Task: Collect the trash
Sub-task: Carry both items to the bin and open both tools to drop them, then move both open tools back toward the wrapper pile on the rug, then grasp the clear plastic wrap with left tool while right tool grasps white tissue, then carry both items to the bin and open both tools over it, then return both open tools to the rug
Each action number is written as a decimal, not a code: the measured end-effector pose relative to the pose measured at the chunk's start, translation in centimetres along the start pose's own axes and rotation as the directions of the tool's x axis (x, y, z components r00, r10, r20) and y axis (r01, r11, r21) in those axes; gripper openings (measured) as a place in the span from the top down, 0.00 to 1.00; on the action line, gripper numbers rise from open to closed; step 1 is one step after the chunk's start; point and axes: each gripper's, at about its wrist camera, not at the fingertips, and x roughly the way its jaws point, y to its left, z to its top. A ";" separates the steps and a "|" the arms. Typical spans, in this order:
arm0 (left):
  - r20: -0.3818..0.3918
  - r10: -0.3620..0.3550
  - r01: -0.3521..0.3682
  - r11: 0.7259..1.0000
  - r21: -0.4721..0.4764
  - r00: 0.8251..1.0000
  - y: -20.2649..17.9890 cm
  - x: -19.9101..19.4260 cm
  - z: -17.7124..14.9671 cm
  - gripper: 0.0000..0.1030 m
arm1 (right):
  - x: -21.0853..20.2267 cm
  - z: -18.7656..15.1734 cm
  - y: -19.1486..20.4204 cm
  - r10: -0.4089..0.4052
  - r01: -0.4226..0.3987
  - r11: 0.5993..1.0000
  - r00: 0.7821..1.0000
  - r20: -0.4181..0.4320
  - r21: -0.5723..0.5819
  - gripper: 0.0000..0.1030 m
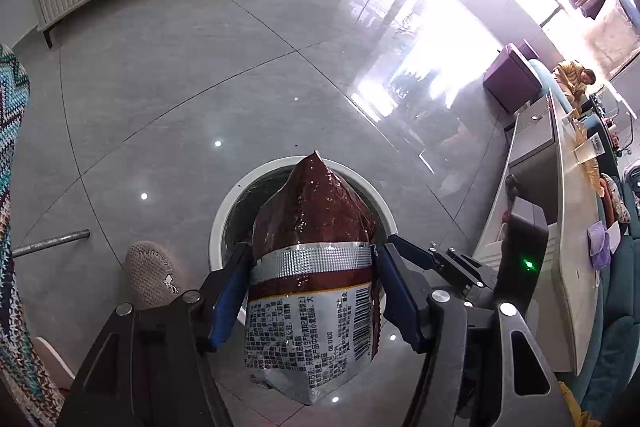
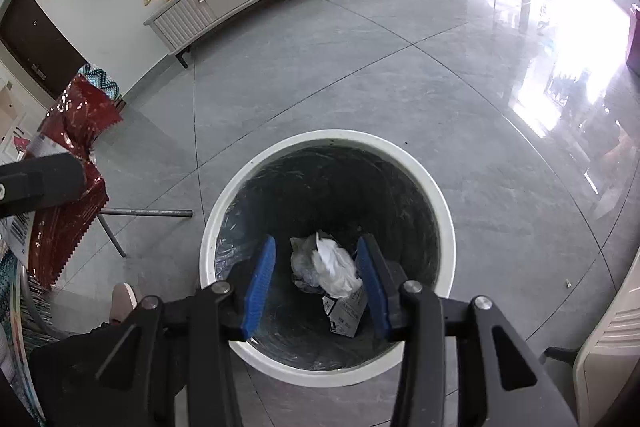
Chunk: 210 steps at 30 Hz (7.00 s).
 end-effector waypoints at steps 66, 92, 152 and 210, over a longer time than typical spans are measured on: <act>0.427 0.214 -0.196 0.977 -0.086 0.878 10.9 -25.1 -11.6 0.17 | -20.2 -0.1 19.7 0.128 -0.046 0.967 0.938 0.321 -0.252 0.23; 0.313 0.463 -0.316 0.850 -0.421 0.829 37.4 -27.8 -21.5 0.19 | -3.4 0.3 49.1 0.313 -0.320 0.745 0.943 -0.116 -0.585 0.36; 0.397 0.172 -0.127 0.982 -0.137 0.901 16.4 -30.5 -21.8 0.85 | -18.3 -1.4 20.2 0.214 -0.134 0.941 0.948 0.237 -0.312 0.91; 0.263 0.125 -0.152 0.984 0.088 0.957 3.0 -16.6 -9.9 0.41 | -13.0 -1.8 7.8 0.004 0.014 0.996 0.981 0.194 -0.087 0.65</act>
